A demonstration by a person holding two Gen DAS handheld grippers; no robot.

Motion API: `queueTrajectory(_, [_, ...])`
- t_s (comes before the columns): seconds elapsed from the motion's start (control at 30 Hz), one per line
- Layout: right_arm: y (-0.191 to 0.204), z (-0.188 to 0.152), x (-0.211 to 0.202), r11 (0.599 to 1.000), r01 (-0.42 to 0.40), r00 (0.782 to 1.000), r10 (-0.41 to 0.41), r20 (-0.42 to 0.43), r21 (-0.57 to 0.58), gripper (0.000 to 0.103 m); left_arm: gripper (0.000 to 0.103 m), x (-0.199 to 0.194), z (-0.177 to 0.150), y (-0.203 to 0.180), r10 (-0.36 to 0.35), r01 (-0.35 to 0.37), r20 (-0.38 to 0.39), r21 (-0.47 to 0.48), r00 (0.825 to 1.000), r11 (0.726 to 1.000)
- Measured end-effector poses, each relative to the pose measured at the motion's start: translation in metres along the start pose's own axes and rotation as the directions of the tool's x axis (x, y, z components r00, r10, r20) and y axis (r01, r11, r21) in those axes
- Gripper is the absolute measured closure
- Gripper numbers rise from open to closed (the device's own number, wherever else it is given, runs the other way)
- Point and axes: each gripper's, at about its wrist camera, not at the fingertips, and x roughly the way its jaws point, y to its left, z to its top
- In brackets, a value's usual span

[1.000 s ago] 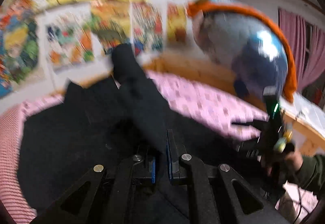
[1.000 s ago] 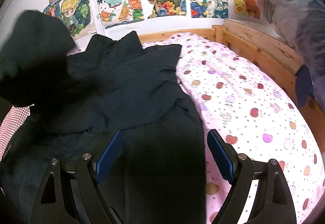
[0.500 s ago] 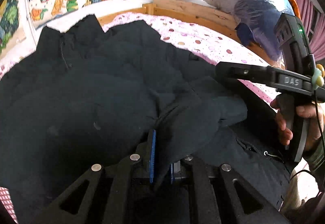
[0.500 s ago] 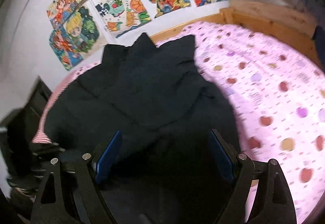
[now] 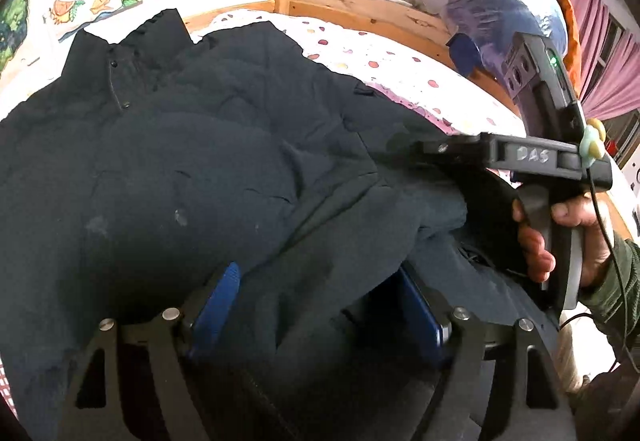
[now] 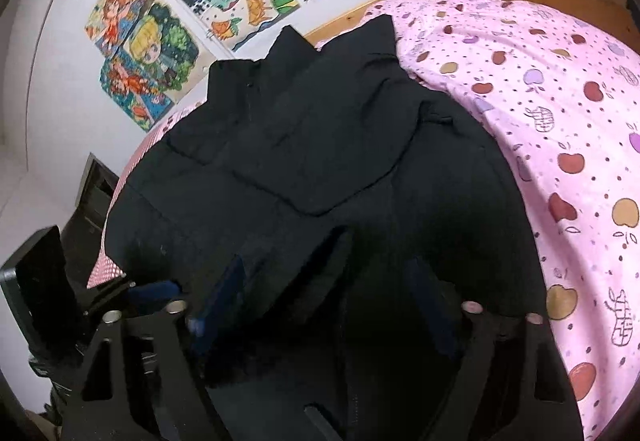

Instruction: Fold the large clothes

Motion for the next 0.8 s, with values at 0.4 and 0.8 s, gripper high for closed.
queueTrajectory(0.4, [0.038,0.035,-0.042,0.979,0.102,0.979,-0.067,0.191,-0.179,0.099,0.025,-0.088,-0.006,0.048,0.178,-0.149,0.183,-0.162,0.967,0.976])
queueTrajectory(0.8, [0.026,0.089,-0.035,0.929,0.335,0.913,-0.278,0.300,-0.158,0.099,0.023,-0.119,-0.040,0.184,0.464,-0.308,0.134,-0.584,0.876,0.751])
